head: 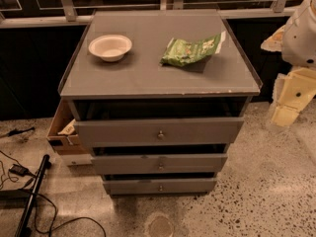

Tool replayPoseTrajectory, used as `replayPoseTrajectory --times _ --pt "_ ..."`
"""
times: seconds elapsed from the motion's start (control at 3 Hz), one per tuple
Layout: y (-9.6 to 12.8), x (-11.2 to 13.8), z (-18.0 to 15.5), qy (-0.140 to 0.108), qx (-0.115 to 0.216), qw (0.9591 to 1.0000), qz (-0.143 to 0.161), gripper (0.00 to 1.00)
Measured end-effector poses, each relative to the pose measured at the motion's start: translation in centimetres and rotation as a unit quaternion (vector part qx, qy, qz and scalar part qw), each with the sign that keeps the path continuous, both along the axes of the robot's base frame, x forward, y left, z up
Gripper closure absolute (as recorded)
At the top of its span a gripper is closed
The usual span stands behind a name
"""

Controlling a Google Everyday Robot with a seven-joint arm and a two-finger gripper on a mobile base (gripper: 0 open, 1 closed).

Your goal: Open top drawer

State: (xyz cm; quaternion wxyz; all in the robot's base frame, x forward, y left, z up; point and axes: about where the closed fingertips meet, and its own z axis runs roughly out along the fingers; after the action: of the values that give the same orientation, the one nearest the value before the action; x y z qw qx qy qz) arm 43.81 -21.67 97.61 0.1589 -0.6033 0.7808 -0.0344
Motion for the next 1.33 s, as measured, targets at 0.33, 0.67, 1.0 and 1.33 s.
replayPoseTrajectory --times 0.33,0.67,1.0,1.33 --pt "0.0 0.0 0.0 0.000 0.000 1.0000 0.000 0.00" --pt "0.0 0.1 -1.3 0.002 0.002 1.0000 -0.003 0.00" --pt "0.0 0.3 -4.0 0.014 0.006 0.9999 -0.006 0.00" --pt "0.1 0.4 -7.0 0.023 0.018 0.9996 -0.004 0.00"
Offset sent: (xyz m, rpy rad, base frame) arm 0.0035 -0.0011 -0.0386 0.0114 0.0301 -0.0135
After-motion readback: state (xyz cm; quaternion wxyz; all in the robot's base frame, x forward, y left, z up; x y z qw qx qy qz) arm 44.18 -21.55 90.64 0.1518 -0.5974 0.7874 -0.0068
